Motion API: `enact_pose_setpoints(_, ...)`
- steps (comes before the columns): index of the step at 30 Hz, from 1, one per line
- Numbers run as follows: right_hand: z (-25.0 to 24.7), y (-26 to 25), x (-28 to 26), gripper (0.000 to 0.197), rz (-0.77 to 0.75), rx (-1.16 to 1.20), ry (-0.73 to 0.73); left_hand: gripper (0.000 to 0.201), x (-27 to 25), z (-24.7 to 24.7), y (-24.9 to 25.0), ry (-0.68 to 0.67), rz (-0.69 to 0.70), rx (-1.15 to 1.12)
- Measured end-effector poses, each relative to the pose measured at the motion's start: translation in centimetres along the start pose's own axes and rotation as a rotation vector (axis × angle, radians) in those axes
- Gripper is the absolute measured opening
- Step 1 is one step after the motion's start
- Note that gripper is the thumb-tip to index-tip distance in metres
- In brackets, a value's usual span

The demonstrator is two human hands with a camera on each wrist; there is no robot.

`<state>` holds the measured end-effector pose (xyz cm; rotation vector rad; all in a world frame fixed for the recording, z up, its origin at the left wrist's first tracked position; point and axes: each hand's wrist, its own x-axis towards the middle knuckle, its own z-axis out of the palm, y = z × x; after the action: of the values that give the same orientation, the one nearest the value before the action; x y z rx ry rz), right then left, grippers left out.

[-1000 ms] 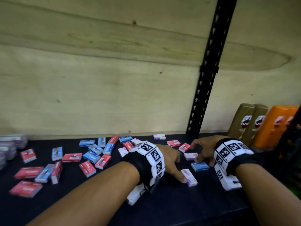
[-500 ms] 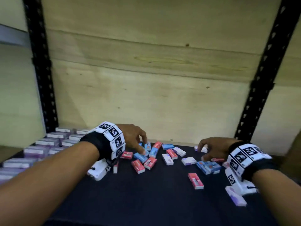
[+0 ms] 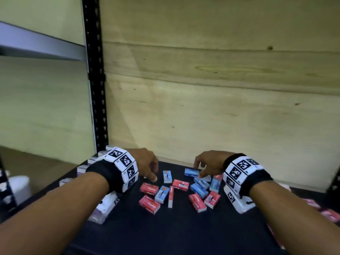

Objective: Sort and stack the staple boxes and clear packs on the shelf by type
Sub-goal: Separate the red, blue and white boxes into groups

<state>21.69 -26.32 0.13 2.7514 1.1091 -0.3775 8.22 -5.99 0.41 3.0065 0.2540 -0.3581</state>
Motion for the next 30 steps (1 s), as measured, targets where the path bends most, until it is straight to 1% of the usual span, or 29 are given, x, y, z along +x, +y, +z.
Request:
enact_pose_setpoints(4, -0.1, -0.6, 3.2, 0.046, 0.014, -0.055, -0.012, 0.039, 2.4, 0.5, 0.5, 0.002, 0.007, 0.019)
enact_pose_setpoints(9, -0.2, -0.5, 6.3, 0.051, 0.046, -0.134, -0.057, 0.054, 5.7, 0.7, 1.1, -0.013, 0.063, 0.047)
enact_pose_setpoints(11, -0.1, -0.3, 7.2, 0.051, 0.047, -0.157, -0.067, 0.052, 6.8, 0.6, 1.2, -0.034, 0.077, 0.087)
enact_pose_setpoints(13, -0.1, -0.3, 7.9, 0.049, 0.044, -0.167, -0.098, 0.053, 7.6, 0.5, 1.1, -0.05, 0.088, 0.082)
enact_pose_setpoints(16, 0.0, -0.6, 8.4, 0.037, 0.044, -0.176, -0.139, 0.054, 8.5, 0.5, 1.2, -0.085, 0.102, 0.056)
enact_pose_setpoints(18, 0.3, -0.7, 8.5, 0.036, 0.051, -0.176, -0.156, 0.055, 9.2, 0.6, 1.4, -0.103, 0.109, 0.055)
enact_pose_setpoints(23, 1.1, -0.7, 8.7, 0.046, 0.025, -0.17, -0.124, 0.058, 10.0, 0.9, 1.9, -0.126, 0.122, 0.097)
enact_pose_setpoints(30, 1.1, -0.4, 8.4, 0.043, -0.028, -0.124, -0.058, 0.057, 9.9, 0.6, 2.0, -0.129, 0.125, 0.118)
